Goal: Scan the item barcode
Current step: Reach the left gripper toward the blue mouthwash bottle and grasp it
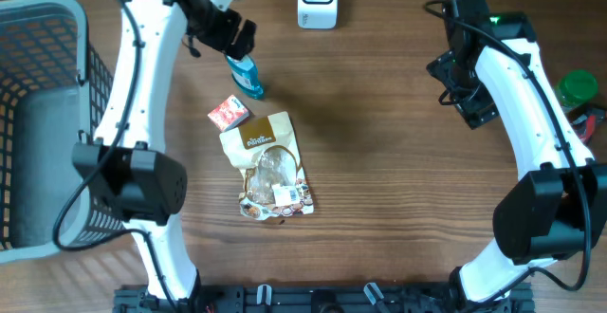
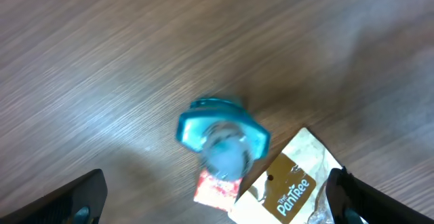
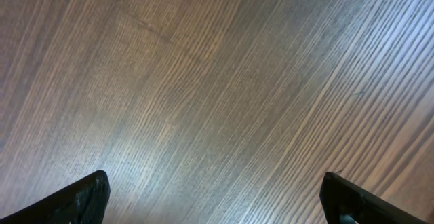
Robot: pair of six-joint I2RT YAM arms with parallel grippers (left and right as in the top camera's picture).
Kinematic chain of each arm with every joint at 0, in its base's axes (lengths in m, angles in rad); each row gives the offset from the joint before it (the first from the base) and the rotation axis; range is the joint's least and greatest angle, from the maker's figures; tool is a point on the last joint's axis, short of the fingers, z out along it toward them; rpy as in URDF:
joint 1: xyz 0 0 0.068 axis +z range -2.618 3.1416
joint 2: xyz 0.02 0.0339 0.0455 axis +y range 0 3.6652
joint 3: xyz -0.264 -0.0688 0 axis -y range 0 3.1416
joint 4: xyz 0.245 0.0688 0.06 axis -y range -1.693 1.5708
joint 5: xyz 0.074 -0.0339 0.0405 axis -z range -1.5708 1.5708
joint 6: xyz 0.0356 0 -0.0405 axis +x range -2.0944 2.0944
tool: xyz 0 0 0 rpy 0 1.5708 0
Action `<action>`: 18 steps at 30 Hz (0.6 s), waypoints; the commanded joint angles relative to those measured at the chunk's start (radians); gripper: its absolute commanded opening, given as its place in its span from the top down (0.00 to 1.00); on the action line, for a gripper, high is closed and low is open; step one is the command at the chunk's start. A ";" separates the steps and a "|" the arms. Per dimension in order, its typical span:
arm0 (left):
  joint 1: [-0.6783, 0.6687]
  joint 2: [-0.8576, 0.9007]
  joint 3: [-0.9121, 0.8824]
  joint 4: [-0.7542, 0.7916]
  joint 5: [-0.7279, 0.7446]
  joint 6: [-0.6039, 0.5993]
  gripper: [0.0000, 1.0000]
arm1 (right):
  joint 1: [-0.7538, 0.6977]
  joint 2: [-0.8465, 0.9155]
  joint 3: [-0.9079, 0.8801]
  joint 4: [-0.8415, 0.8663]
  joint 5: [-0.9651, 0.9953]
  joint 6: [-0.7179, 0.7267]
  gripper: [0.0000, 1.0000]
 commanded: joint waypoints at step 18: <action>-0.026 0.161 0.023 0.016 -0.038 0.110 0.04 | 0.002 0.013 -0.010 0.027 -0.001 -0.010 0.00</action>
